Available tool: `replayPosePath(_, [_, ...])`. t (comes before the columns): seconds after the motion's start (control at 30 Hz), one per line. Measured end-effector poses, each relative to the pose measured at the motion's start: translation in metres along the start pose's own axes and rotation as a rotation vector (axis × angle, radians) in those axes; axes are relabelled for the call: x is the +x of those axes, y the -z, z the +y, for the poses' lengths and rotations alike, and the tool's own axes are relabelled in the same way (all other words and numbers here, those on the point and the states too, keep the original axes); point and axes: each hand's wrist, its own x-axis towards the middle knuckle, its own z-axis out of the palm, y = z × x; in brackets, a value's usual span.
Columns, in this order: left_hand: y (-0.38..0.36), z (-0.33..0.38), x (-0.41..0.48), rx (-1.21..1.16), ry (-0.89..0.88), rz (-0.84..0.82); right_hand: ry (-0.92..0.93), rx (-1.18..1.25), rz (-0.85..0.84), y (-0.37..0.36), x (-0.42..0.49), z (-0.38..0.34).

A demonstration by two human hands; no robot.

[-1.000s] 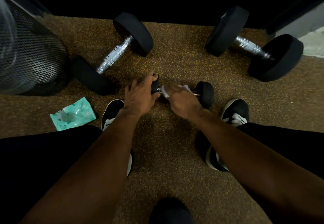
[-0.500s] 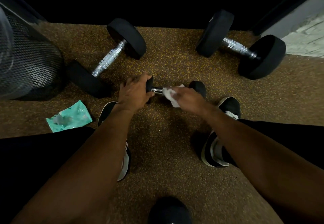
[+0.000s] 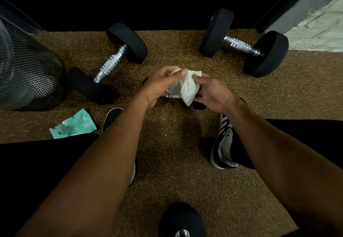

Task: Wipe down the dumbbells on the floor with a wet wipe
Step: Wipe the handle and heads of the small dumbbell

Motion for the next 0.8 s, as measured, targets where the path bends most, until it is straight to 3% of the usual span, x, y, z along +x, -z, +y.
replayPosePath(0.13, [-0.005,-0.018,0.003,-0.074,-0.012,0.054,0.042,0.010,0.054,0.003,-0.002,-0.003])
replayPosePath(0.3, [-0.006,-0.025,-0.001,0.089,-0.144,0.474,0.083,0.006,0.101,0.001,0.000,-0.002])
replayPosePath(0.47, [-0.015,-0.015,-0.009,-0.013,0.063,0.131,0.101,-0.042,0.087,-0.007,0.002,0.003])
replayPosePath(0.7, [-0.014,-0.026,-0.003,-0.367,0.120,0.086,0.104,0.196,0.166,-0.007,0.002,-0.003])
replayPosePath(0.8, [-0.012,-0.028,-0.002,-0.398,0.205,0.159,0.097,0.214,0.215,-0.006,0.003,-0.004])
